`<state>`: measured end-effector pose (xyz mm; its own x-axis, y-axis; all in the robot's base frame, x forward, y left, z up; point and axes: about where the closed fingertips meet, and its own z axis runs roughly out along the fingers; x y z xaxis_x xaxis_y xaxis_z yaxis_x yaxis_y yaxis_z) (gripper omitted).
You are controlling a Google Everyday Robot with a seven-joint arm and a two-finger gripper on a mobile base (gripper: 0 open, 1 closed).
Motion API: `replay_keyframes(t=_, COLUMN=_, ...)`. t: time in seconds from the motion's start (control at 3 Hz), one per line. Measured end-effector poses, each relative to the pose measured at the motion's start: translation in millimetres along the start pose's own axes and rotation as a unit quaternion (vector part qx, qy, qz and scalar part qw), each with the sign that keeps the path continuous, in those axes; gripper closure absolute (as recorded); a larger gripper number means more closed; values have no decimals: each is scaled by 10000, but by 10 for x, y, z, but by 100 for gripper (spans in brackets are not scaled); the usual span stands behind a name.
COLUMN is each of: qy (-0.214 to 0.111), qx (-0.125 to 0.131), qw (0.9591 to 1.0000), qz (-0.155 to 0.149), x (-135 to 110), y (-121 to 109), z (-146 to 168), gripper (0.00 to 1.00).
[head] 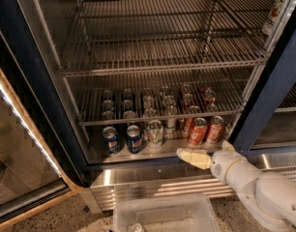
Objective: Pick coke can from bottom shelf of fridge
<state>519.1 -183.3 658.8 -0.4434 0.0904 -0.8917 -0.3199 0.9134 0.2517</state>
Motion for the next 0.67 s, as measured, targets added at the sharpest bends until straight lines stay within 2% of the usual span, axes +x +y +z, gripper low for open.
replay_keyframes(t=0.33, qy=-595, qx=154, qw=9979, qz=204, x=109, y=-179, z=341, gripper=0)
replay_keyframes(t=0.67, qy=-595, qx=154, qw=9979, qz=204, x=109, y=-179, z=341, gripper=0)
